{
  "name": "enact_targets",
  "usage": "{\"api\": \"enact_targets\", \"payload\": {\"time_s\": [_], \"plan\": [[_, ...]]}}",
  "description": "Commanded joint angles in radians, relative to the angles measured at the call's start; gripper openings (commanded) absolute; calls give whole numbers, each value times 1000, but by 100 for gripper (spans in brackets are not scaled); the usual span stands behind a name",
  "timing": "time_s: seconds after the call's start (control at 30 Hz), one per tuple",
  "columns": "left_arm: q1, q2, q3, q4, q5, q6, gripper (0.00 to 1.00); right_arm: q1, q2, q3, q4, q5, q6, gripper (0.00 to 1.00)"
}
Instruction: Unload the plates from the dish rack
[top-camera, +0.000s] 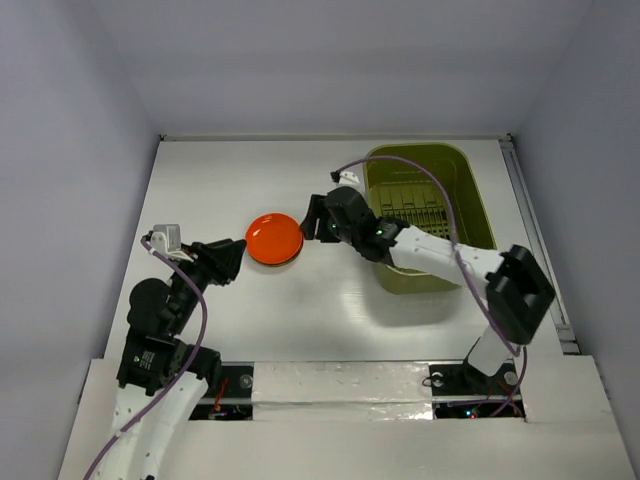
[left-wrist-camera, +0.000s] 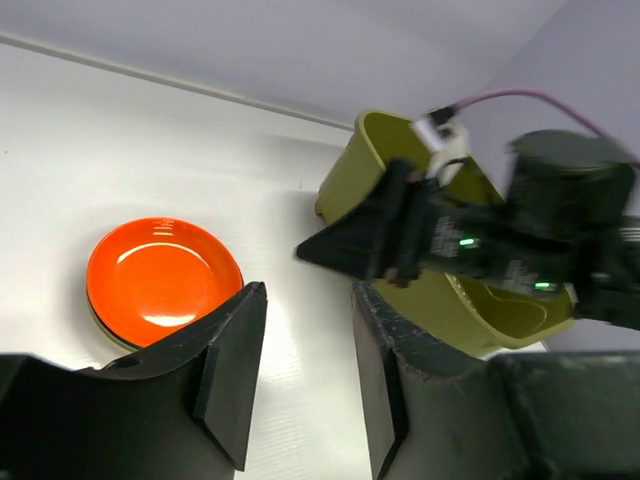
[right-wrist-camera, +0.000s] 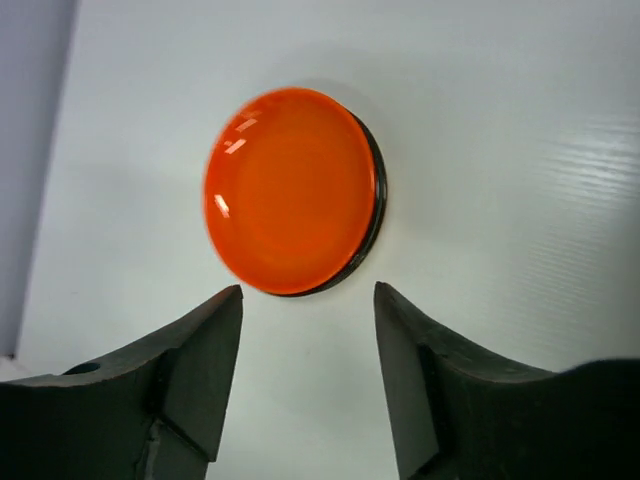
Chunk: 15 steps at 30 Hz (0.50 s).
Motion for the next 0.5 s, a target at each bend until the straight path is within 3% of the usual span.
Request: {"api": "enact_targets", "payload": {"time_s": [0.0, 0.03, 0.07, 0.1, 0.13, 0.23, 0.33, 0.4, 0.47], "plan": [[20, 0, 2, 40, 20, 9, 38, 22, -166, -34, 75, 40, -64, 59], [29, -17, 2, 45, 37, 11, 42, 22, -205, -48, 89, 45, -87, 31], [29, -26, 0, 48, 40, 14, 46, 22, -248, -79, 101, 42, -96, 11], [38, -48, -1, 53, 39, 14, 51, 22, -333, -94, 115, 40, -104, 0], [47, -57, -3, 53, 39, 17, 60, 32, -379, -108, 115, 45, -133, 0], [67, -72, -3, 60, 54, 20, 73, 32, -575, -175, 155, 89, -185, 0], [87, -66, -4, 73, 74, 22, 78, 32, -796, -248, 147, 175, -225, 5], [87, -56, -3, 71, 79, 25, 79, 32, -909, -284, 133, 226, -247, 20], [97, -39, -3, 71, 79, 26, 80, 32, -1068, -335, 127, 315, -271, 58]]}}
